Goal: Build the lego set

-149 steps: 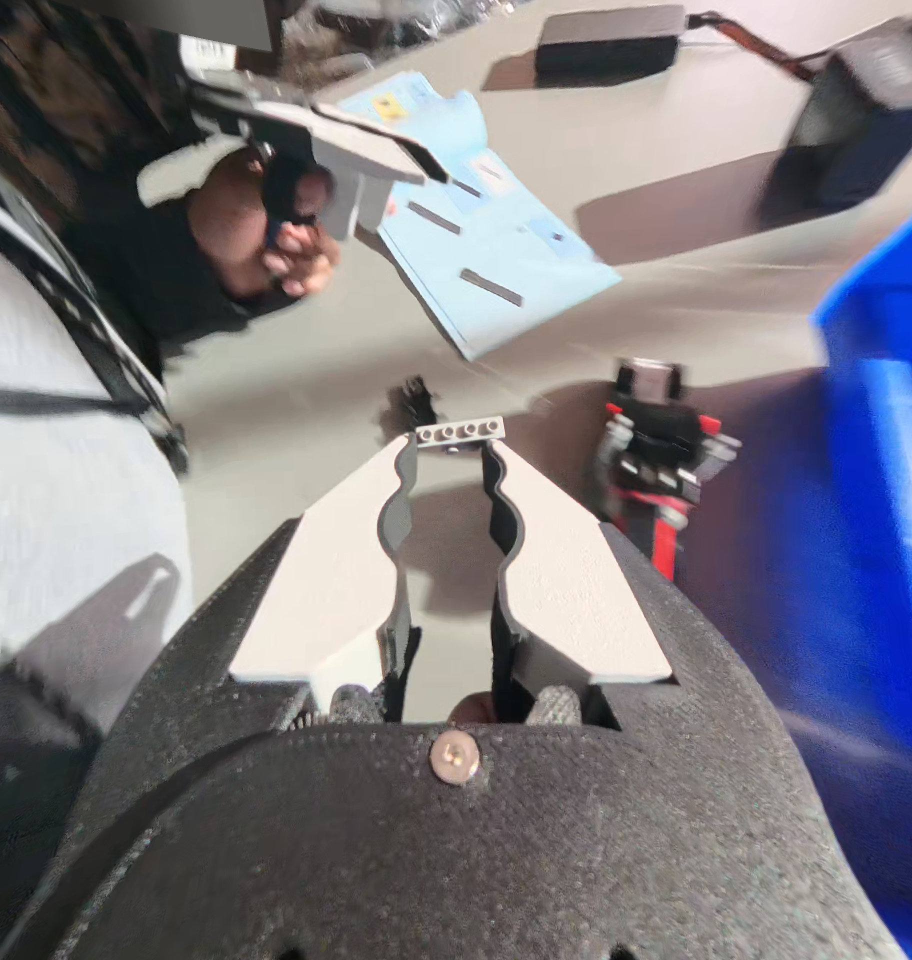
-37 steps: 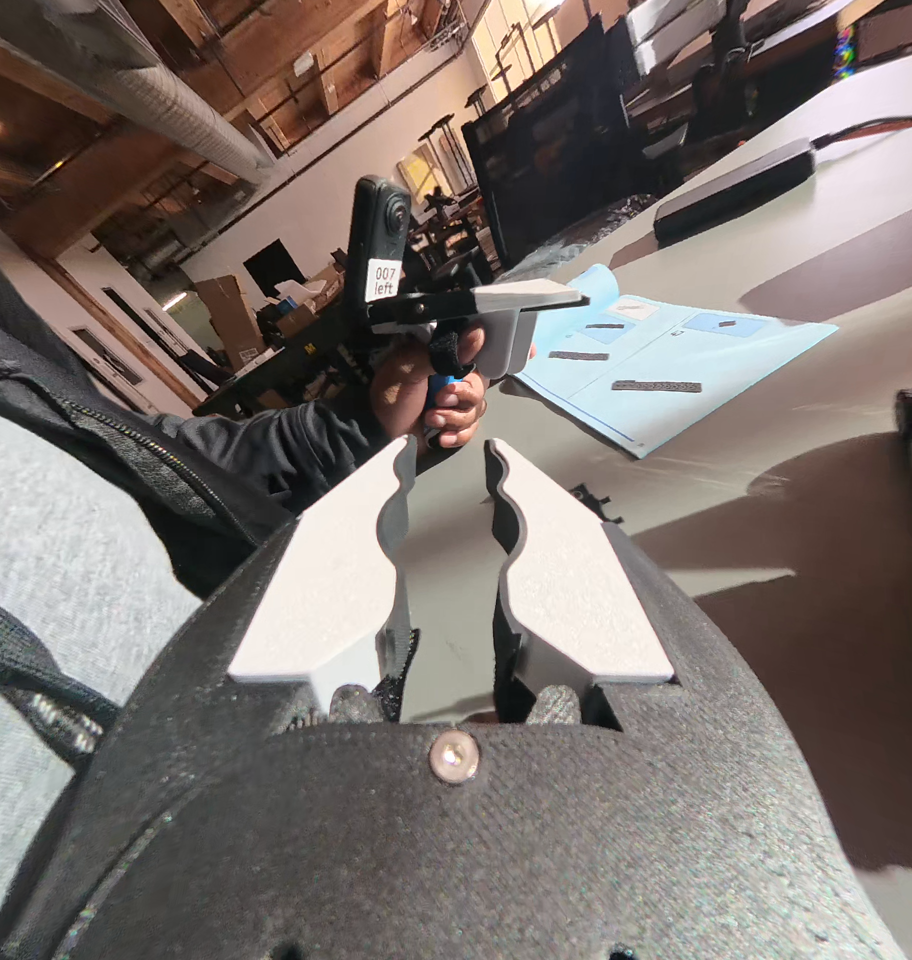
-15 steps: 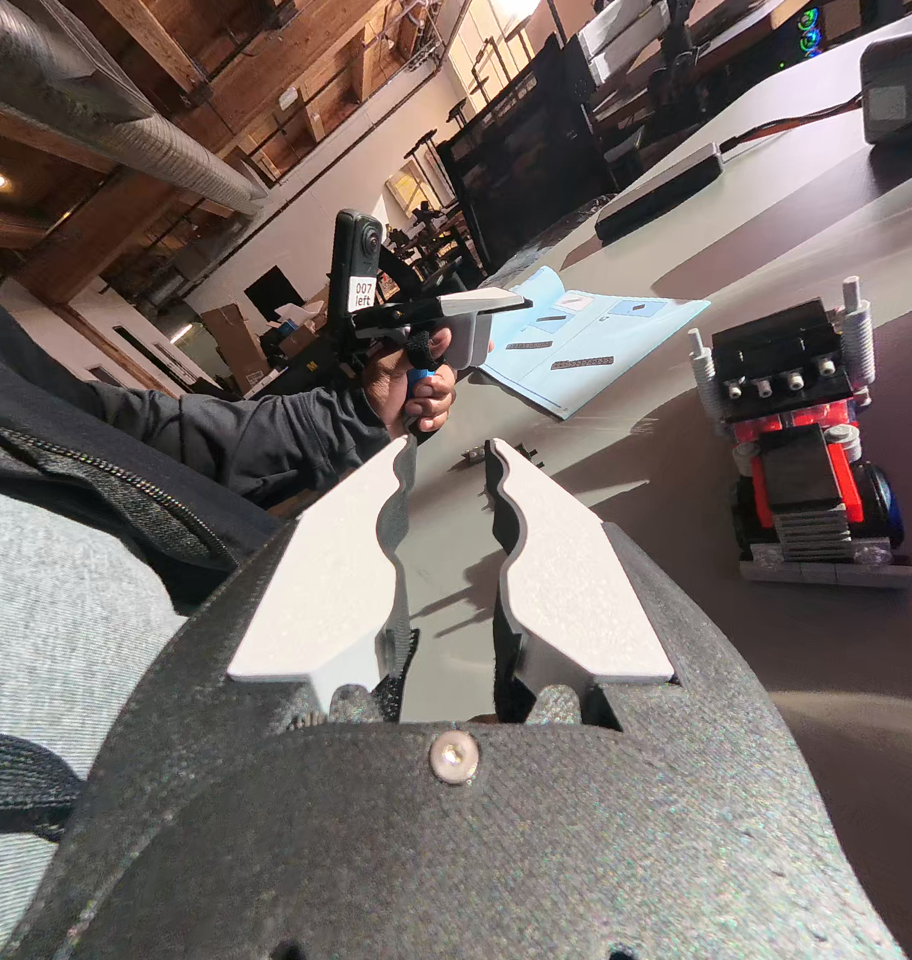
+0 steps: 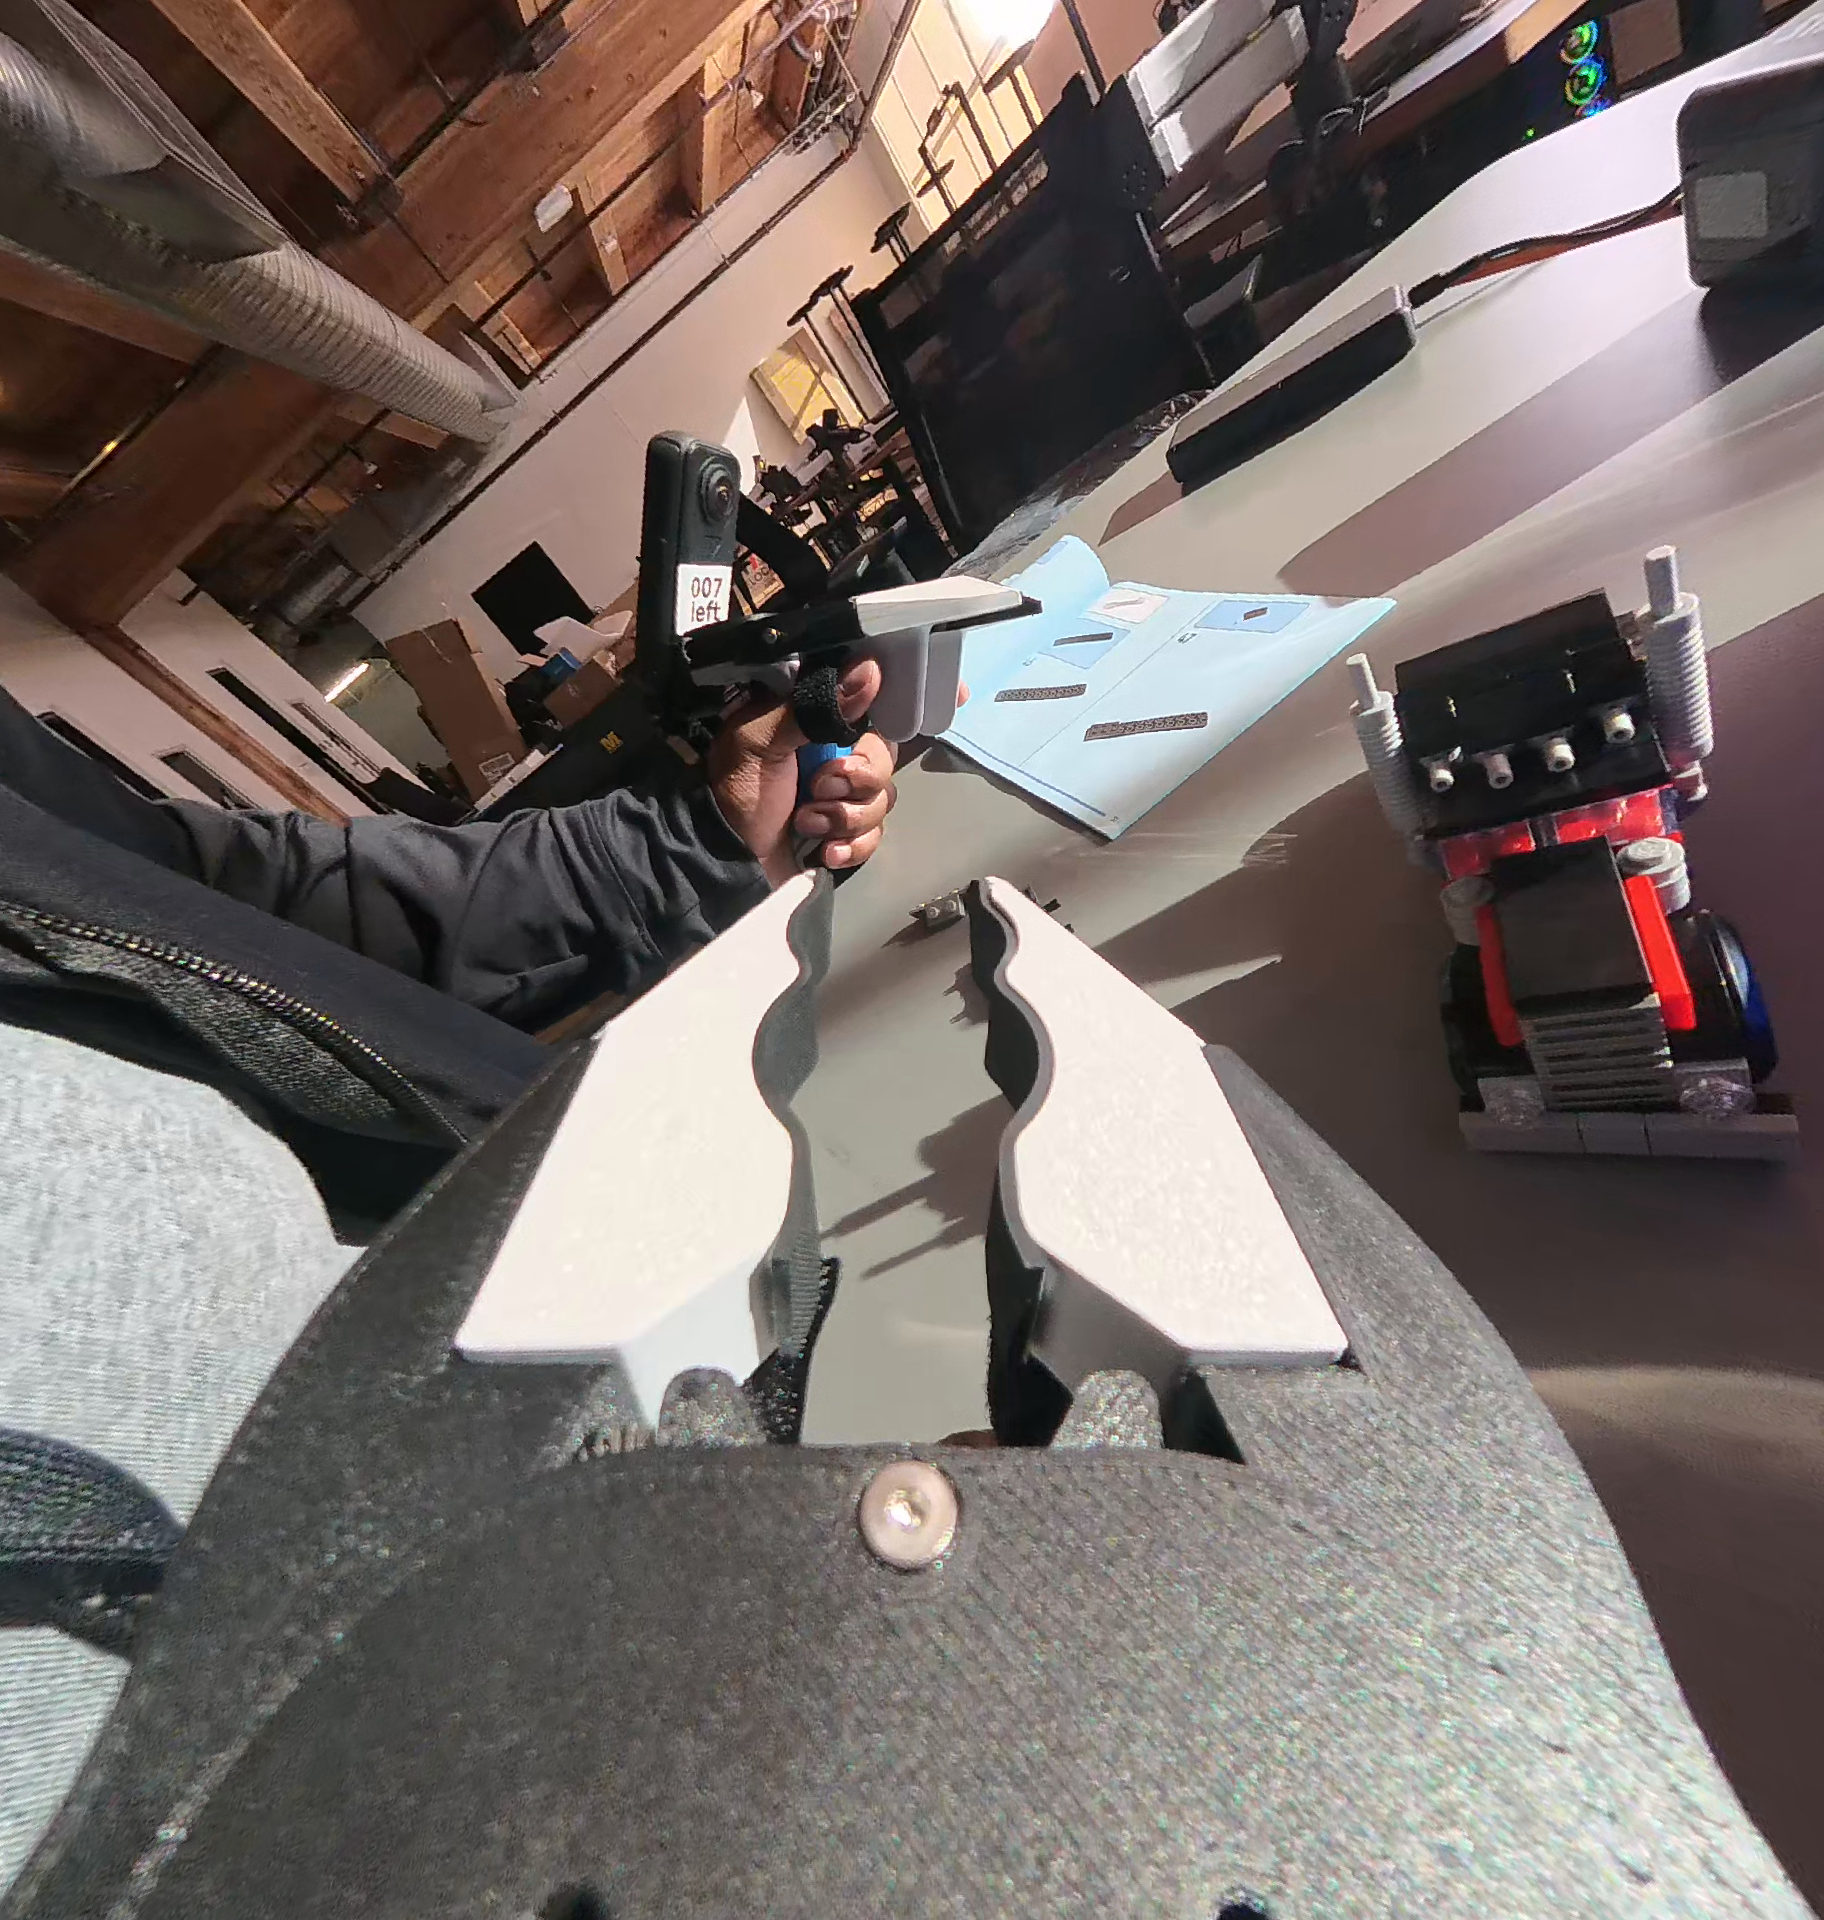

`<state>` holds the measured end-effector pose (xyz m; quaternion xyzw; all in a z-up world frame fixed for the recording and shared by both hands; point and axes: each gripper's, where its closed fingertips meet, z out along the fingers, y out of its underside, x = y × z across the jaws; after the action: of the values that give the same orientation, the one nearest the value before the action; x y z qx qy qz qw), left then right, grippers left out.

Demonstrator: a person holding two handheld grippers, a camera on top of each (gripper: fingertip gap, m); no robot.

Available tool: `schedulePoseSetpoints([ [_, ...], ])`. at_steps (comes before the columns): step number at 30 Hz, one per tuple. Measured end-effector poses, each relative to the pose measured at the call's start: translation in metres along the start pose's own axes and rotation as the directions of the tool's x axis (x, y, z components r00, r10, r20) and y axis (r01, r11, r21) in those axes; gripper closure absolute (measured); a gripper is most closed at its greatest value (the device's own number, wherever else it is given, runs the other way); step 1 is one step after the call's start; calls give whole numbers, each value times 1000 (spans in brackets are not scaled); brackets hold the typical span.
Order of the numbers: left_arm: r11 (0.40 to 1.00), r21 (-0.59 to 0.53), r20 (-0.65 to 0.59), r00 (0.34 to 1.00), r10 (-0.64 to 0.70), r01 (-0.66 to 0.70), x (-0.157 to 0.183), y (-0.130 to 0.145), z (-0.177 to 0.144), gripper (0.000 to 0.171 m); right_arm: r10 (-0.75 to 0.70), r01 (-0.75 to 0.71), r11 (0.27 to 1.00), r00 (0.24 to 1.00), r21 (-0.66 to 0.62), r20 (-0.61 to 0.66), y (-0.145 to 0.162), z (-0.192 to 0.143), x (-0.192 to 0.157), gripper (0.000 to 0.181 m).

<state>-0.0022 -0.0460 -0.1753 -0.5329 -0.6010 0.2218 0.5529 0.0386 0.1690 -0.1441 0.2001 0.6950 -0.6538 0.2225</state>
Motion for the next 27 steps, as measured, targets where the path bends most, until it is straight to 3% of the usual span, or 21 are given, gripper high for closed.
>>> schedulePoseSetpoints([
  [27, 1000, 12, -5, 1000, -8, 8, 0, -2, -1, 143, 14, -15, 1000, 999, -24, -28, 3, 3, 6, 153],
])
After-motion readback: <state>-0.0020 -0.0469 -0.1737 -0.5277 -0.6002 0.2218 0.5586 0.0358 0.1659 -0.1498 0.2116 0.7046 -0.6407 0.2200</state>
